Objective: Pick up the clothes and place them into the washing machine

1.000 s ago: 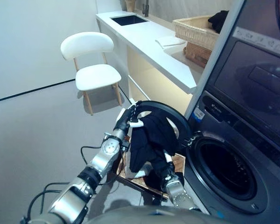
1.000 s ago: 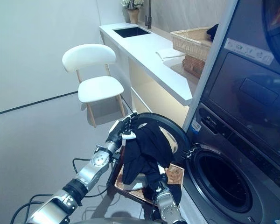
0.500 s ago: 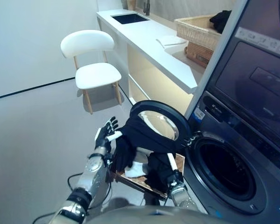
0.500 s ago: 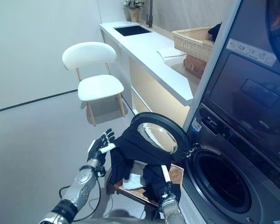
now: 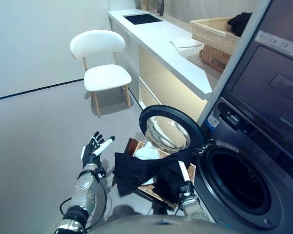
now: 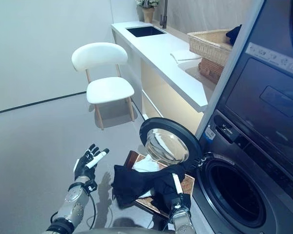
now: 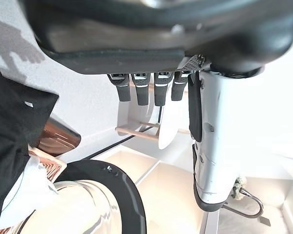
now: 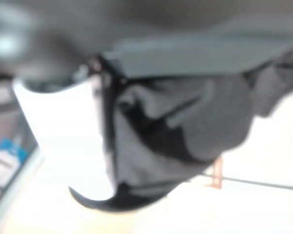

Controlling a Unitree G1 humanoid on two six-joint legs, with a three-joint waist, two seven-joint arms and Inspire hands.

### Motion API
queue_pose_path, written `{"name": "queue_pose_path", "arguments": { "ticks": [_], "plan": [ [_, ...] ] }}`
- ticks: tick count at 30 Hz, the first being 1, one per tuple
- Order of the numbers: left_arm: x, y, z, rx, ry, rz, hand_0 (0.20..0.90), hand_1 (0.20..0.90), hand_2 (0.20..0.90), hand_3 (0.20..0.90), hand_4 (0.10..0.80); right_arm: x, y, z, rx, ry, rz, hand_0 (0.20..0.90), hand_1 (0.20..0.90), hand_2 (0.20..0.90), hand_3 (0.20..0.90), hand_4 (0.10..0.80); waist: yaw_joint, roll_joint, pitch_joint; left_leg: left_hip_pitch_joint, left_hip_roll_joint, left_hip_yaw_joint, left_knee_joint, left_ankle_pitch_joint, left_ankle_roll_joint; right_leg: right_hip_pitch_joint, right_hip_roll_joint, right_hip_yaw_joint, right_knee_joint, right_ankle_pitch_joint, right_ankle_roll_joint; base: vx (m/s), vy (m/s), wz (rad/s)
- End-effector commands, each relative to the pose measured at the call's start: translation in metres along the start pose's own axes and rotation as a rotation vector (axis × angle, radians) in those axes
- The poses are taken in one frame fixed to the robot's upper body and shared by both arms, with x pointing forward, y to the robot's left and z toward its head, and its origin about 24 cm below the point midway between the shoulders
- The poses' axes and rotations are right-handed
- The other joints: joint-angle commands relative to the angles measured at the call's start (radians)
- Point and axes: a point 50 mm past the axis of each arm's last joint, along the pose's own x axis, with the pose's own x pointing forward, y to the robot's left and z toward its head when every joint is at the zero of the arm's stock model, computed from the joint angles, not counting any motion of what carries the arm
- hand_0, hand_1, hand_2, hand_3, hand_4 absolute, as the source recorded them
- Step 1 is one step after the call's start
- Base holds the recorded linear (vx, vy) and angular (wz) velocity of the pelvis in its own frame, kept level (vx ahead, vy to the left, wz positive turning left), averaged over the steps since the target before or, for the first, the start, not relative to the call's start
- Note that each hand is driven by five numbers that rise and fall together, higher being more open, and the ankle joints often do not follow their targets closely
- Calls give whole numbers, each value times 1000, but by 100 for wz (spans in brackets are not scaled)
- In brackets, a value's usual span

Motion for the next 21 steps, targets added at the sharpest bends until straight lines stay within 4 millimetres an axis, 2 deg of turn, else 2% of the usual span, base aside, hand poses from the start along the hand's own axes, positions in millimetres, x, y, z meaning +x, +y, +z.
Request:
{"name": "queue_pose_path", "arguments": {
  "ticks": [1,8,15,18,19,21],
  "plan": [
    [16,-6,48,-12,-233,-31,900,900,900,900,800,9,23,12,43,-86,125,200,200,200,200,300,12,-9,-37,-14,-8,-17,-7,14,-70,64,-12,-53,41,-92,38,0,0,0],
    [18,-6,49,-16,-235,-20,900,900,900,900,800,8,23,20,63,-125,138,200,200,200,200,300,3,-6,-39,-11,-8,-14,-6,13,-70,65,-13,-51,41,-92,38,0,-1,-1],
    [16,-1,47,0,-228,-15,900,900,900,900,800,3,21,29,-54,-120,151,200,200,200,200,300,-3,-9,-39,-11,-8,-10,-6,13,-70,64,-14,-50,41,-90,40,-2,-2,-2],
    [13,7,46,28,-226,4,900,900,900,900,800,-1,22,49,-423,-123,138,200,200,200,200,300,-5,-15,-36,-15,-7,-9,-7,16,-71,59,-16,-49,42,-87,42,0,0,0],
    [13,10,45,43,-225,12,900,900,900,900,800,-2,27,53,-507,-128,156,200,200,200,200,300,-6,-17,-36,-16,-7,-9,-7,16,-71,58,-16,-49,42,-86,42,0,0,0],
    [11,18,44,75,-220,30,900,900,900,900,800,-5,36,62,-812,-121,191,200,200,200,200,300,-5,-20,-34,-20,-7,-9,-7,19,-71,53,-16,-47,44,-84,44,0,0,0]
  ]
}}
